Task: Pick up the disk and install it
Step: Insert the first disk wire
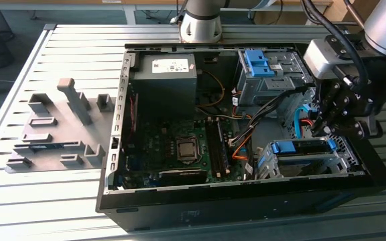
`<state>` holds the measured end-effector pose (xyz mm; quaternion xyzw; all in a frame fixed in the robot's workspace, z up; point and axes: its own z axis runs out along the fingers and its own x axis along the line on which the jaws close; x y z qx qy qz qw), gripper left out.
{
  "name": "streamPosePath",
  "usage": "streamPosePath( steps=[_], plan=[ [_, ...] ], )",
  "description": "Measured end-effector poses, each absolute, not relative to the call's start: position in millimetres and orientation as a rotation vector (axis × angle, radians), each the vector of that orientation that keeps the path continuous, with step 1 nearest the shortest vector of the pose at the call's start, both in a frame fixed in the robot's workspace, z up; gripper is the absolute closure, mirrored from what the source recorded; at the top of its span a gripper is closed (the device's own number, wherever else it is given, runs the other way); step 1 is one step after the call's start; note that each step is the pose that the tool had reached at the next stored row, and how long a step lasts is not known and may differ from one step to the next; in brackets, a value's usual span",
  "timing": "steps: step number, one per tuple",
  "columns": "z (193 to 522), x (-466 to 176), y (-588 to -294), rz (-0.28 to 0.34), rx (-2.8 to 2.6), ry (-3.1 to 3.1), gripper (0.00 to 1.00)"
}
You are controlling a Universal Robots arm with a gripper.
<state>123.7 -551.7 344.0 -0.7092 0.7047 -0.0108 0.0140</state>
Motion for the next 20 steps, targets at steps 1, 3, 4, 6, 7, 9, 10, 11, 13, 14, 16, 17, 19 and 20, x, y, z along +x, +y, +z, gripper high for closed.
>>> streamPosePath(
  steps=[1,3,4,6,7,9,10,11,13,14,16,17,19,20],
  plan=[
    [343.4,123.3,-551.8,-0.037,-2.206,2.194,0.84],
    [342.6,122.5,-552.7,-0.040,-2.203,2.194,0.84],
    [342.4,121.6,-553.7,-0.040,-2.203,2.194,0.84],
    [342.2,118.9,-555.5,-0.042,-2.202,2.193,0.84],
    [342.0,118.1,-556.0,-0.042,-2.201,2.193,0.84],
    [341.2,117.6,-556.5,-0.043,-2.200,2.194,0.84],
    [340.8,117.6,-556.6,-0.043,-2.198,2.195,0.84],
    [340.3,117.6,-556.8,-0.043,-2.198,2.196,0.84],
    [339.5,117.5,-557.3,-0.043,-2.198,2.196,0.84],
    [339.2,117.5,-557.5,-0.043,-2.198,2.196,0.84],
    [338.6,117.5,-557.7,-0.043,-2.198,2.196,0.84],
    [338.4,117.5,-557.7,-0.043,-2.198,2.196,0.84],
    [338.0,117.5,-557.8,-0.043,-2.198,2.196,0.84],
    [338.0,117.5,-557.8,-0.043,-2.198,2.196,0.84]
  ],
)
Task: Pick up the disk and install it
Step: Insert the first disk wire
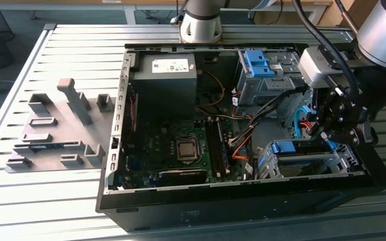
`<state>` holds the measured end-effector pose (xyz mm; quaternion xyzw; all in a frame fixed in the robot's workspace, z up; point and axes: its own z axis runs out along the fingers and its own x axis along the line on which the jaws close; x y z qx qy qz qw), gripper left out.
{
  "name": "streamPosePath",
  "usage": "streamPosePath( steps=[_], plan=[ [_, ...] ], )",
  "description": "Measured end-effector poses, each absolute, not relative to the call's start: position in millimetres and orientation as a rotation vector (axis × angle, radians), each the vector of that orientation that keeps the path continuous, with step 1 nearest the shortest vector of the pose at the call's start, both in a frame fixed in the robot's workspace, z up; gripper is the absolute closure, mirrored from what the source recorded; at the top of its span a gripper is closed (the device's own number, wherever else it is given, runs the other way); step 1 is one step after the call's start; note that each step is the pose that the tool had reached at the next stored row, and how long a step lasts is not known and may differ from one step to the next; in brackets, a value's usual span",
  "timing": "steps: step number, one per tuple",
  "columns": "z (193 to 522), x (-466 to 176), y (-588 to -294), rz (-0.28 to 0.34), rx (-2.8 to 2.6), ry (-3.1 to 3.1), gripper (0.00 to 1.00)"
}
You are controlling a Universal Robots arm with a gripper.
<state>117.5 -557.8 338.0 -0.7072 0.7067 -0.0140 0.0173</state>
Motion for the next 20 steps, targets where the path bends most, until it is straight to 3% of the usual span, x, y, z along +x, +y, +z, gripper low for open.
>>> streamPosePath(
  steps=[20],
  plan=[
    [334.0,117.5,-559.0,-0.044,-2.185,2.209,0.84]
  ],
)
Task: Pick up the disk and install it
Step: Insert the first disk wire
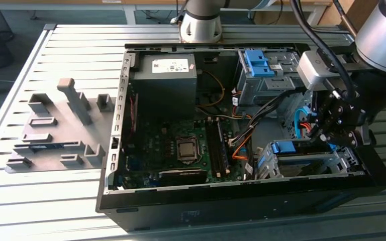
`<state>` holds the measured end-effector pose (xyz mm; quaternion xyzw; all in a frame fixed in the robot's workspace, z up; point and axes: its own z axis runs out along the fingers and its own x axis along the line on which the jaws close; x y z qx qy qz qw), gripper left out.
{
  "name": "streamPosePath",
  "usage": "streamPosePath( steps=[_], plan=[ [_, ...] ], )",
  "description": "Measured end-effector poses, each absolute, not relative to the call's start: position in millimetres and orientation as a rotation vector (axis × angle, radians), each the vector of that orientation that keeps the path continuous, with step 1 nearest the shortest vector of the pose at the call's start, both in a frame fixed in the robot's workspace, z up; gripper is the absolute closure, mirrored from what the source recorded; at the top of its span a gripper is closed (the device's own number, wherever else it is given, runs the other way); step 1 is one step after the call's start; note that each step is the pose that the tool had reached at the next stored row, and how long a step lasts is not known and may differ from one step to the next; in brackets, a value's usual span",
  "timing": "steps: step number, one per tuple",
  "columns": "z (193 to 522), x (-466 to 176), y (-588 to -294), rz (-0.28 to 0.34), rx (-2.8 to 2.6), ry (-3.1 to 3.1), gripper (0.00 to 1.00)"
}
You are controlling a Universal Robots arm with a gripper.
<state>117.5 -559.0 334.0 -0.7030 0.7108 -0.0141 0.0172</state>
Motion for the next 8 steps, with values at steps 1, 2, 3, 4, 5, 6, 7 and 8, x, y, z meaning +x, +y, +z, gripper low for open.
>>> streamPosePath(
  steps=[1,2,3,4,5,6,7,8],
  plan=[
    [334.0,117.5,-559.1,-0.044,-2.185,2.209,0.84],
    [333.8,117.5,-559.1,-0.044,-2.184,2.209,0.84],
    [333.6,117.5,-559.3,-0.043,-2.184,2.210,0.84],
    [333.3,117.5,-559.4,-0.043,-2.183,2.210,0.84],
    [333.0,117.5,-559.6,-0.043,-2.183,2.211,0.84],
    [332.6,117.5,-559.7,-0.043,-2.182,2.211,0.84],
    [331.9,117.5,-559.9,-0.043,-2.181,2.211,0.84],
    [331.4,117.5,-560.0,-0.043,-2.181,2.212,0.84]
  ],
)
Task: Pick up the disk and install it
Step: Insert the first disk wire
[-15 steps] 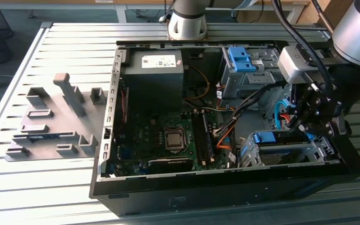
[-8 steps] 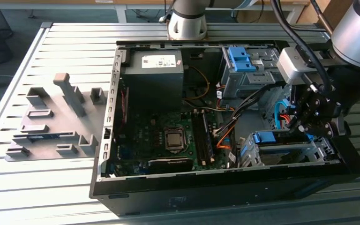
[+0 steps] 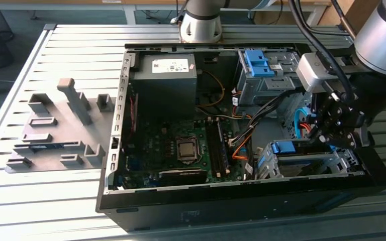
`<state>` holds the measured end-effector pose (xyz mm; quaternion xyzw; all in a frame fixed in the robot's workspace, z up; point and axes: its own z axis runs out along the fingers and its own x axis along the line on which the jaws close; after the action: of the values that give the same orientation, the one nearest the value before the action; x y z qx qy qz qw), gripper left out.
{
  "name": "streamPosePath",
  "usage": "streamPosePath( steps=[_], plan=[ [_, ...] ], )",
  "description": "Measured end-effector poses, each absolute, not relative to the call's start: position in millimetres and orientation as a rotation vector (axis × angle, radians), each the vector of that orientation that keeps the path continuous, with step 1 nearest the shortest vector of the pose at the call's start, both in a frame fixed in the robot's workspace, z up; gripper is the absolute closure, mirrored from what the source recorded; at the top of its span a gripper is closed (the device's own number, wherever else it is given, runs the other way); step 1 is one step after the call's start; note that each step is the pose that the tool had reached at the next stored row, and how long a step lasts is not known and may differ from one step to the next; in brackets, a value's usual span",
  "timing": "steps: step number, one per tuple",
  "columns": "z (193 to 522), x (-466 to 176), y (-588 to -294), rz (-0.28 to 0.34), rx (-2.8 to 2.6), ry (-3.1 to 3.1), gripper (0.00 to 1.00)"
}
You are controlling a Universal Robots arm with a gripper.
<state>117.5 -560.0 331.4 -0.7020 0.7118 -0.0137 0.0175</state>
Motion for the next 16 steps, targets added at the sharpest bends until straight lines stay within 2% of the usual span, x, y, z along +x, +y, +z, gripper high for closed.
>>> streamPosePath(
  steps=[10,11,12,16],
  plan=[
    [329.2,117.5,-560.5,-0.040,-2.179,2.212,0.84],
    [329.2,117.5,-560.5,-0.040,-2.179,2.211,0.83],
    [329.5,117.5,-560.5,-0.039,-2.179,2.211,0.76],
    [336.9,117.5,-560.5,-0.039,-2.179,2.211,0.76]
  ],
)
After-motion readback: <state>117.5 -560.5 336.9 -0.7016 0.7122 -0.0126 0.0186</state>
